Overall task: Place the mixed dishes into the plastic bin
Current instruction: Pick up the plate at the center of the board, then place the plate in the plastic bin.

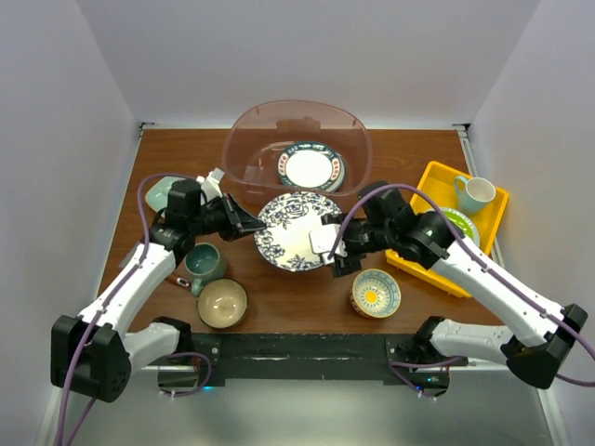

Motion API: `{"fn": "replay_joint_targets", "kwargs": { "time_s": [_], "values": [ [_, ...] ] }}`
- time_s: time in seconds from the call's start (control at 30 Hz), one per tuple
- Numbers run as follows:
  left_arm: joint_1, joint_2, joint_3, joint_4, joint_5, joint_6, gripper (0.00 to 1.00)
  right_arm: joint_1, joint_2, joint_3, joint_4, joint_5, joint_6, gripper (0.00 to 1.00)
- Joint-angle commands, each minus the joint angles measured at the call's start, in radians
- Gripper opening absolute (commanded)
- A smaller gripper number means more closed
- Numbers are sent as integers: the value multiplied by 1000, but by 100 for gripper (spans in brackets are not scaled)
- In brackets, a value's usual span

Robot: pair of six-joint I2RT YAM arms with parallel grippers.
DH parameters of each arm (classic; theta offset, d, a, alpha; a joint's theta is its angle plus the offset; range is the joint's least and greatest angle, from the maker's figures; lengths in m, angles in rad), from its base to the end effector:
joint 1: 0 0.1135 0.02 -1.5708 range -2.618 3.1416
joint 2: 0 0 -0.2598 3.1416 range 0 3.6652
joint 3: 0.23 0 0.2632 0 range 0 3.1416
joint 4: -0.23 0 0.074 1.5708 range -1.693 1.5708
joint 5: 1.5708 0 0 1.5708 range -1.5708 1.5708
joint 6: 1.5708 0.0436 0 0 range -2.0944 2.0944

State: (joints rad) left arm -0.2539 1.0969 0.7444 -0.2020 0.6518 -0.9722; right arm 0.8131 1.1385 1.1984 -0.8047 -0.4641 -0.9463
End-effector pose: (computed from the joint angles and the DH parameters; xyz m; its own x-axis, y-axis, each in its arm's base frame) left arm 0.2402 -0.0897 0.2553 -0.8645 -0.4542 -0.2152 -0.0272 0.4699 -0.8823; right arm 0.1552 0.1924 0.3481 0.4381 -0.5925 -0.6760 -0.8900 -0.1799 -0.4191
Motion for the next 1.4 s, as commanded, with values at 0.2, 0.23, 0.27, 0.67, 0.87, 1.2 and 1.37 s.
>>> {"fn": "replay_joint_targets", "kwargs": {
  "time_s": [0.2,0.23,0.27,0.67,0.87,1.2,1.37],
  "values": [
    [-1,-54,142,59,63,61,0,-138,-106,27,-40,-91,-28,79],
    [-1,-57,147,64,63,70,0,-156,-112,24,-41,-91,-28,80],
    [-1,-60,148,65,59,69,0,-164,-117,23,-41,-91,-29,80],
    [-1,-57,208,82,40,118,0,-295,-178,15,-28,-42,-3,88],
    [1,-43,254,98,28,161,0,-348,-195,-2,7,-2,35,93],
    [4,0,335,116,-14,210,0,-385,-195,-60,136,74,153,98],
    [7,21,381,116,-41,233,0,-396,-194,-85,182,100,192,98]
  ]
}}
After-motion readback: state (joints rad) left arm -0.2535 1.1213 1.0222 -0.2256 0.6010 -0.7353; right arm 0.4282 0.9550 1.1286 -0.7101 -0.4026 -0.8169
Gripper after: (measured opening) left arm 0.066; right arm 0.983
